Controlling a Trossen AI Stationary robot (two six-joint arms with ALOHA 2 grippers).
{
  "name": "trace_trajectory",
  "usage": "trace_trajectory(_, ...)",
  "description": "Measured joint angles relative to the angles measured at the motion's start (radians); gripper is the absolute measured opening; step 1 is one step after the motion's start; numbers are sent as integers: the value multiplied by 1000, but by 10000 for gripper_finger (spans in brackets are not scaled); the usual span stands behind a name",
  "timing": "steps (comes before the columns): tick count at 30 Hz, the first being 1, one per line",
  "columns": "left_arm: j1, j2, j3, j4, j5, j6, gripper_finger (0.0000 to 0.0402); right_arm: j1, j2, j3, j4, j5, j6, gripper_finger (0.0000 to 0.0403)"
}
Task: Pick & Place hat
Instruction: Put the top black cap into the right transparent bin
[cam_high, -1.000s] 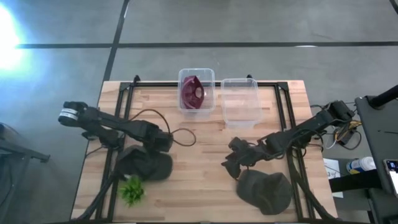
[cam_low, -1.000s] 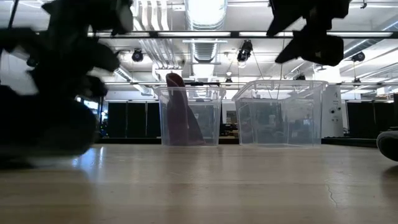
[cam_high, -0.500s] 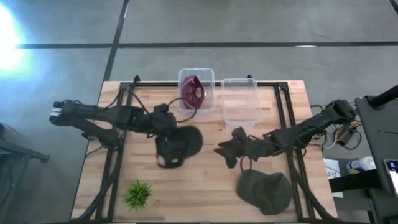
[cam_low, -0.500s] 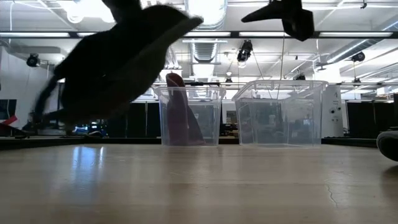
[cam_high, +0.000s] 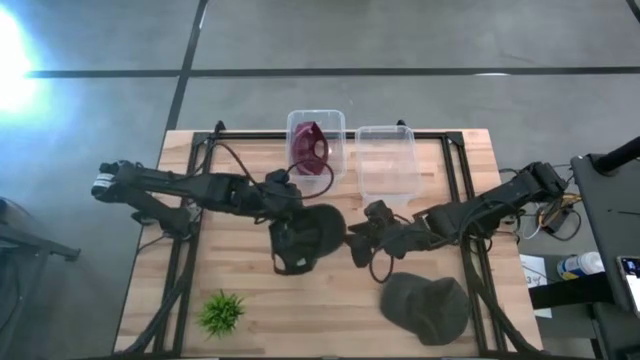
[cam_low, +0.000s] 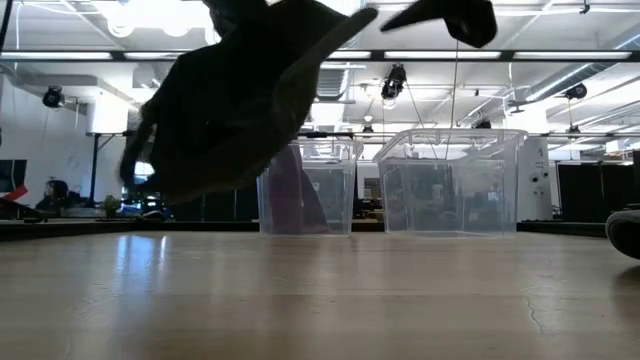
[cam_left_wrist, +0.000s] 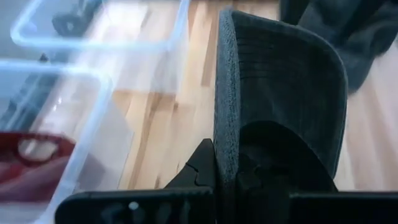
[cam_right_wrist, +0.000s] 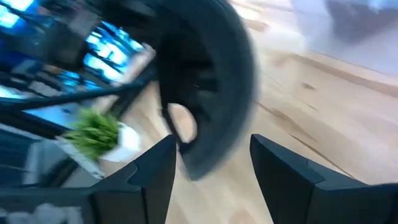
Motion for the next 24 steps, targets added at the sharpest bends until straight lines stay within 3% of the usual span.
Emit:
trace_trajectory(3,0,-7,8,19,0,8,5,2,5,9,-61,0,39,201)
trace_trajectory(15,-6,0,10,114,19,-11,5,-11,19,1,62,-51,0,194)
trace_trajectory(19,-6,2,9,115,25,-13,15,-11,23,0,61,-50,22,150)
trace_trajectory(24,-6,2,9,117,106,-79,34,-10,22,-1,47,-19,24,54)
